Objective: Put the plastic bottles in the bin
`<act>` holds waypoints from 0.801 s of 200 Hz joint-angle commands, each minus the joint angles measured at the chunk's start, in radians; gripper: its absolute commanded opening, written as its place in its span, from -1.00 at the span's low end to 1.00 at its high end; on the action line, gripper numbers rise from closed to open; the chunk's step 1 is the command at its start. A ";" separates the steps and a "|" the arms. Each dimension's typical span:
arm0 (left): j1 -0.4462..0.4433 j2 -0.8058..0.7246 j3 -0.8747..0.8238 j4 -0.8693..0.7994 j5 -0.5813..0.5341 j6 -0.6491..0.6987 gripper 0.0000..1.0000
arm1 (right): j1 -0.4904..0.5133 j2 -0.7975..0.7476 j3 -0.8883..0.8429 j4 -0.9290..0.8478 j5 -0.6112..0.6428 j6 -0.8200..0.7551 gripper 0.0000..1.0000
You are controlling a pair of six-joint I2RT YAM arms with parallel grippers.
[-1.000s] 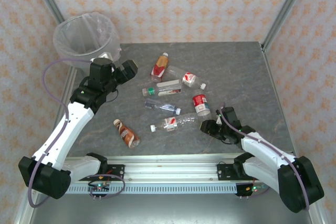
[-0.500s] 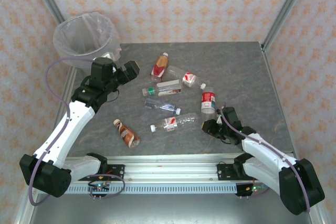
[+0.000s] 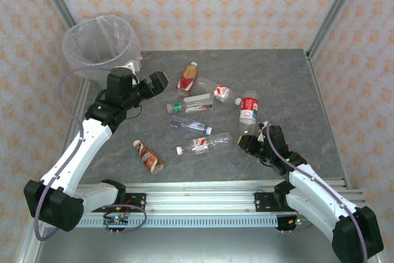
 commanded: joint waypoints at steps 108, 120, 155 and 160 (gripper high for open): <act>-0.155 0.190 -0.036 0.367 0.338 -0.078 1.00 | 0.178 0.312 0.263 0.559 -0.275 0.050 -1.00; -0.167 0.209 -0.033 0.413 0.383 -0.097 1.00 | 0.194 0.339 0.291 0.583 -0.296 0.048 -1.00; -0.171 0.247 -0.040 0.556 0.465 -0.170 1.00 | 0.227 0.366 0.349 0.614 -0.336 0.030 -1.00; -0.171 0.249 -0.042 0.581 0.478 -0.179 1.00 | 0.228 0.368 0.354 0.613 -0.340 0.029 -1.00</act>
